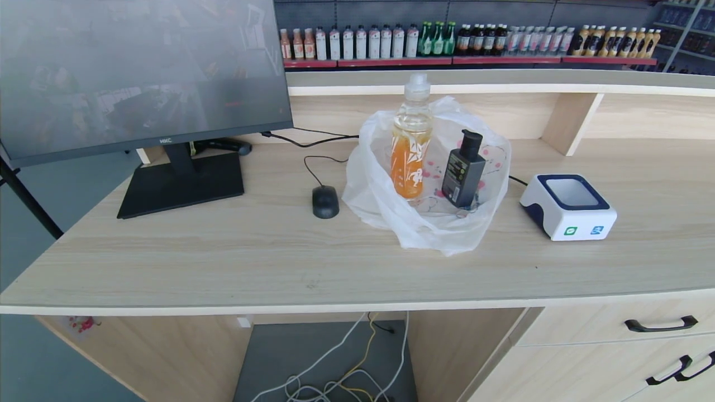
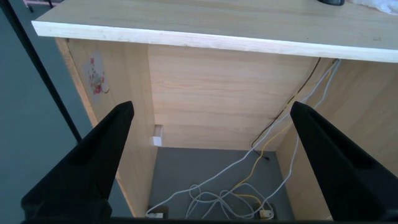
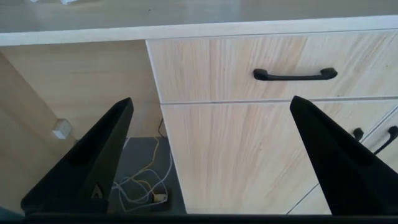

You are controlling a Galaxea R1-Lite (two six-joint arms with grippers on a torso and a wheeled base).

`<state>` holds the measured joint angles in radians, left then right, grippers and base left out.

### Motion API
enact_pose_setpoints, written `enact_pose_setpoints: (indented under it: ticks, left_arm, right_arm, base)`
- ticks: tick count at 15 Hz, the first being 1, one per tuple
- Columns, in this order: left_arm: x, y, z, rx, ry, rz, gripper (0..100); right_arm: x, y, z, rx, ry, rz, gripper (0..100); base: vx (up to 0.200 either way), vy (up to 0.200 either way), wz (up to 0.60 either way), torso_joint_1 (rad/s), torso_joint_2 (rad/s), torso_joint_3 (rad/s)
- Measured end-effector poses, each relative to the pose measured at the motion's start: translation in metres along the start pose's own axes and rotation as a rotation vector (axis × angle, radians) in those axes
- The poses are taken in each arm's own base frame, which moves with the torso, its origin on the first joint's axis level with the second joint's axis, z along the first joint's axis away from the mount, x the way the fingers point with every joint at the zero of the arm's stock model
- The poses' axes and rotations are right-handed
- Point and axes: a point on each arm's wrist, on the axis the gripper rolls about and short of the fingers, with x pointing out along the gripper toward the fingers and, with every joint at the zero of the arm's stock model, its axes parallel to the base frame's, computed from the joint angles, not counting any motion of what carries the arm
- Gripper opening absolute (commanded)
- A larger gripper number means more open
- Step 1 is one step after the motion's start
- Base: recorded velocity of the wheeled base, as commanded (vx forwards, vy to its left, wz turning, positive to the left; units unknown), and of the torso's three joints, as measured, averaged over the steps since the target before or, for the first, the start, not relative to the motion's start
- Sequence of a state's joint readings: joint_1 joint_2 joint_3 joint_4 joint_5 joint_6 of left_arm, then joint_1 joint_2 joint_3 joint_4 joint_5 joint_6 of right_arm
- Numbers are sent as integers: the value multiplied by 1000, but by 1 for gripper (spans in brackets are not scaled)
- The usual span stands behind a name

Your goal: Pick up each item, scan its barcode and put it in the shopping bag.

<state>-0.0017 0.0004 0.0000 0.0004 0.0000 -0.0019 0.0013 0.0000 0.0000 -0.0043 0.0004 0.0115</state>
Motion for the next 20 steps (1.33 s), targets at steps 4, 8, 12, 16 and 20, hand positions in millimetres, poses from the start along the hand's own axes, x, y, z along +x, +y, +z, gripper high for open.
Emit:
enact_pose_setpoints:
  ticks: [4,8,12,16,20]
  left_arm:
    - [0,0,0,4,-1,0,100]
    - [0,0,0,4,-1,0,100]
    - [0,0,0,10,-1,1,100]
    - [0,0,0,10,-1,0,100]
    - [0,0,0,7,-1,0,100]
  right_arm:
    - [0,0,0,2,0,0,100]
    - [0,0,0,2,0,0,100]
    - [0,0,0,2,1,0,100]
    - [0,0,0,2,0,0,100]
    - [0,0,0,2,0,0,100]
  base:
    - [0,0,0,0,0,0]
    - [0,-100,0,0,1,0]
    - [0,-200,0,6,2,2]
    - [0,-200,0,2,2,1]
    - [0,-200,0,4,4,0]
